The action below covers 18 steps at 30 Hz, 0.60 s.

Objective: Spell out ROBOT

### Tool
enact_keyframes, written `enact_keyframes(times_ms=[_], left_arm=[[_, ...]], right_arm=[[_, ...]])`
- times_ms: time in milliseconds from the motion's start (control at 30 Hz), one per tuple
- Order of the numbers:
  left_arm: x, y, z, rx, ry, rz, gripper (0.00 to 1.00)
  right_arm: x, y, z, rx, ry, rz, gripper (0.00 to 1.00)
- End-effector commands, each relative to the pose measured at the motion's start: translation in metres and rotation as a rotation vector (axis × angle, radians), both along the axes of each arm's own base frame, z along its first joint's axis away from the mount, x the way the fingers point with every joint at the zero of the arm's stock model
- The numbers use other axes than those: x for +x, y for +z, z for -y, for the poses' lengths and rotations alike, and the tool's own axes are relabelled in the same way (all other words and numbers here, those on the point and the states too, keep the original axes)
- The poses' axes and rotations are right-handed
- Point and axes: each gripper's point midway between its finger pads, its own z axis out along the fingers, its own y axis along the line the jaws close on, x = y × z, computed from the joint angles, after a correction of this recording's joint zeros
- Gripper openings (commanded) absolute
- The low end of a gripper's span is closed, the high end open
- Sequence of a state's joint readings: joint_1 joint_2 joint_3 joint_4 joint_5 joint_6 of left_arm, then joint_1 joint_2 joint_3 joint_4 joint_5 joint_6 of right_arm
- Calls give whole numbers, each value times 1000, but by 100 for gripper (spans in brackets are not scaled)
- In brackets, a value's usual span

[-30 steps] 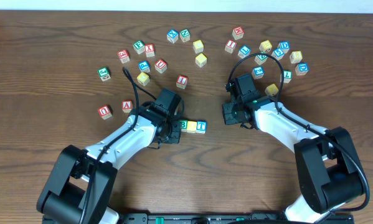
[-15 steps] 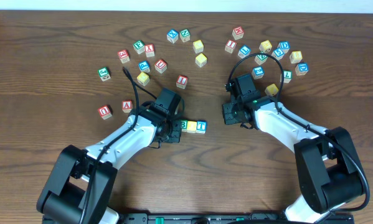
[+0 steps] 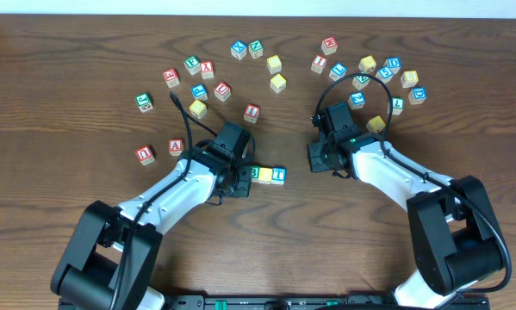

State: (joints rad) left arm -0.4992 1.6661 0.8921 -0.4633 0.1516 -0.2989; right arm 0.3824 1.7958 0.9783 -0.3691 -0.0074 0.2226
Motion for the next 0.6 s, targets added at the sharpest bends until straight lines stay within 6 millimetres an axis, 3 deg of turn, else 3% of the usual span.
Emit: enact_keyframes(times_ms=[0, 567], left_arm=[[-2, -5, -2, 6, -12, -12, 7], [-2, -4, 0, 0, -36, -7, 8]], right_arm=[[4, 1, 0, 2, 6, 6, 1], [4, 1, 0, 2, 7, 6, 1]])
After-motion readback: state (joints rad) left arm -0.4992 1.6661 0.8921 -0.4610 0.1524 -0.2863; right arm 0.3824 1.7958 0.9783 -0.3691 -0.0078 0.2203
